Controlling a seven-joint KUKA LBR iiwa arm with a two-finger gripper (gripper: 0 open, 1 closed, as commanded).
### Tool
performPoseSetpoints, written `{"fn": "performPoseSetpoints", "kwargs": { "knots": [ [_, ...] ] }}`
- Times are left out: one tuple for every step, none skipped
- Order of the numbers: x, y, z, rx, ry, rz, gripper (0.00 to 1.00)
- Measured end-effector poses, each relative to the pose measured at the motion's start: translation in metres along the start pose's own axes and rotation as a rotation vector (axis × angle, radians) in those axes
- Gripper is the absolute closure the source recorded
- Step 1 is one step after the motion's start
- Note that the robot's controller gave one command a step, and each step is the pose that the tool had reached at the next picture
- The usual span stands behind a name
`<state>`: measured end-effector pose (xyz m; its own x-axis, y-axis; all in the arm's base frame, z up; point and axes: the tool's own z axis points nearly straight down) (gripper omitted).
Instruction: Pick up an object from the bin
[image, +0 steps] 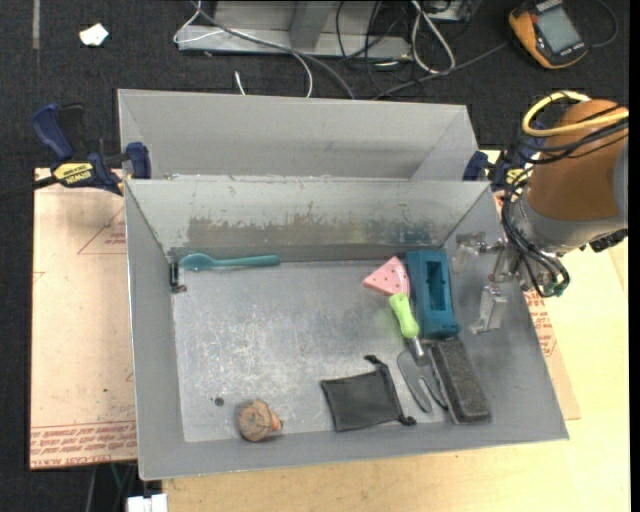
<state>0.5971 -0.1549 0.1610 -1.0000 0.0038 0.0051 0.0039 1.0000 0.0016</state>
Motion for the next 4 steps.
{"fn": "performPoseSetpoints", "kwargs": {
  "knots": [
    [-0.002, 0.001, -0.005, 0.002, -0.007, -0.003, 0.0],
    [-0.004, 0.041, 0.009, 0.001, -0.009, 0.087, 0.0],
    [0.017, 0.057, 0.044, 0.001, -0.012, 0.136, 0.0],
    [0.032, 0.127, 0.046, -0.001, -0.014, 0.142, 0.0]
  ]
}}
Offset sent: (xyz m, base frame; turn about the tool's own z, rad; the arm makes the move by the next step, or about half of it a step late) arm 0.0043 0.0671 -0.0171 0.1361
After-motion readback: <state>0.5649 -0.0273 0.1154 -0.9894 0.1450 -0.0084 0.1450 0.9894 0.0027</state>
